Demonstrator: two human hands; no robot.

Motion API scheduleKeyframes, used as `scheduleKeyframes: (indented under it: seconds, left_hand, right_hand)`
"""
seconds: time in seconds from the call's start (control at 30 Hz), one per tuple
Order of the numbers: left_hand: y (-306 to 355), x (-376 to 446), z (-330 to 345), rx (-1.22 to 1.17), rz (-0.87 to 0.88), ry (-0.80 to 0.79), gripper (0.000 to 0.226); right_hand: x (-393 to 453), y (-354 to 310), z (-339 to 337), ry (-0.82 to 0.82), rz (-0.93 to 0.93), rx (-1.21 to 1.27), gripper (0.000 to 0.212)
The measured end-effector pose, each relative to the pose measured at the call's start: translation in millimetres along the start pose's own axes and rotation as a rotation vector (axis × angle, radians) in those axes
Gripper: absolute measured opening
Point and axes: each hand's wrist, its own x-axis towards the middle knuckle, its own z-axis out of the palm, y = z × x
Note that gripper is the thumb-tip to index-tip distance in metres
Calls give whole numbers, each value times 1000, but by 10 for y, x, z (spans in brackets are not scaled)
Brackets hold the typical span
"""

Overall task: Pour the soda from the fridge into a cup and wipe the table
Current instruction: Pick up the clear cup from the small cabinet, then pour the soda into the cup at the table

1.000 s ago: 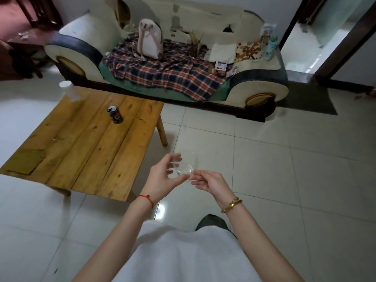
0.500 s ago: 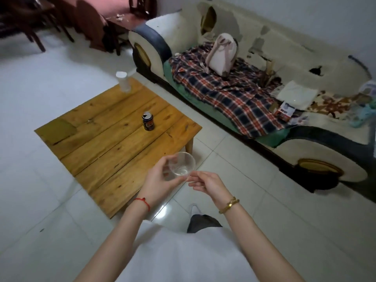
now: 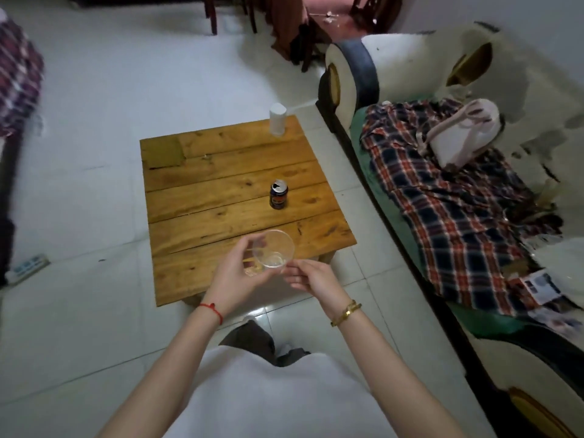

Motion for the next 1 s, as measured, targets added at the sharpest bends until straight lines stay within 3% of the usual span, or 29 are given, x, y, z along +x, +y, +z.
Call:
scheduleKeyframes:
  seconds: [0.33, 0.63, 0.77, 1.0]
  left_hand:
    - [-200, 566, -233, -36, -122, 222, 65]
    - [-383, 1196, -491, 24, -174, 282, 65]
    - [-502, 1432, -510, 13, -210, 331, 64]
    - [-954, 1813, -321, -12, -281, 415, 66]
  right_hand:
    - [938, -294, 64, -78, 27, -147, 34]
    - [1917, -769, -80, 198, -113, -325, 17]
    - [2343, -907, -191, 278, -96, -450, 34]
    - [3280, -630, -333, 205, -34, -650, 61]
